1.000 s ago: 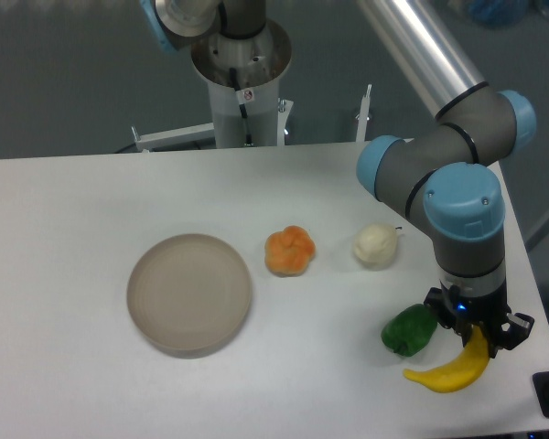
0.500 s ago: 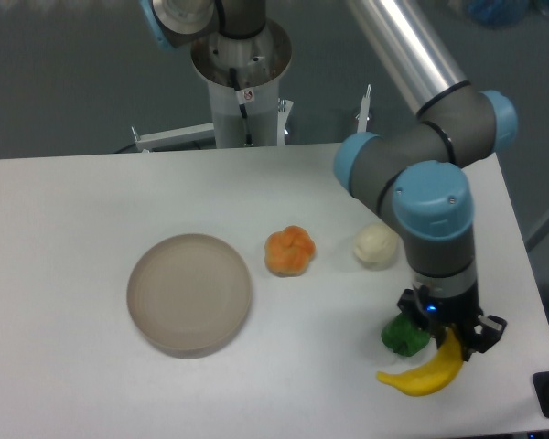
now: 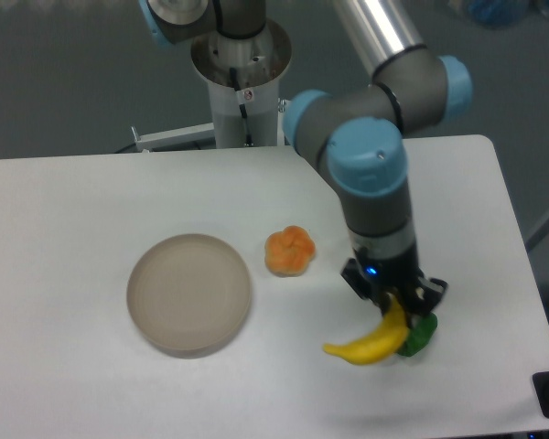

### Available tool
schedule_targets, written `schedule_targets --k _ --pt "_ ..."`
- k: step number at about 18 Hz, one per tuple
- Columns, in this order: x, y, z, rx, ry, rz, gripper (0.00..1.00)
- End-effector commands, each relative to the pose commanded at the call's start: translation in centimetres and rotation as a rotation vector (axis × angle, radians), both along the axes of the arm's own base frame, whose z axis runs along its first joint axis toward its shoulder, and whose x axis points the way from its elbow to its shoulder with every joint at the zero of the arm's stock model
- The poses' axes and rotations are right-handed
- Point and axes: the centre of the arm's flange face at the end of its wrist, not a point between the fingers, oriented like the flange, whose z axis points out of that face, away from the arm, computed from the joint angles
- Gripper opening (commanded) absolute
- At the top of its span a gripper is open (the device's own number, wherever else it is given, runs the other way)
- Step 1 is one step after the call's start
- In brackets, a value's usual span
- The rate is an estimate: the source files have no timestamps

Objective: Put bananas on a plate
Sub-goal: 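Carry the held banana across the table over the beige plate, then lower the banana onto the plate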

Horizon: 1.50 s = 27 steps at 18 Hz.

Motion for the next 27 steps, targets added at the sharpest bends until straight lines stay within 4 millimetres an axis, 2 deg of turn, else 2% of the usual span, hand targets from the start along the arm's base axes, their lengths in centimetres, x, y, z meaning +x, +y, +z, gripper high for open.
schedule_targets --k 2,4,6,10,11,13,16,17,20,27 --pt "3.6 -0.5 -0.1 0.025 -0.067 0.026 0.18" --pt "5.9 -1.2 -0.7 0.048 -0.129 0.054 0.18" --pt "9.4 -0.8 -2.7 0.049 -0.185 0.097 0.18" --pt "13.1 1.5 -5.8 0.085 -0.209 0.191 0.18" --pt "14.2 1.6 -7.6 0.057 -0.219 0.186 0.18" --pt "15.1 1.3 -9.0 0.041 -0.218 0.178 0.18" --pt "16.2 0.1 -12.6 0.001 -0.223 0.151 0.18" --pt "16.1 0.2 -13.4 0.012 -0.216 0.138 0.18" --pt "17.7 0.6 -15.1 -0.010 -0.223 0.122 0.18" --pt "19.2 0.1 -16.3 -0.032 -0.234 0.128 0.18"
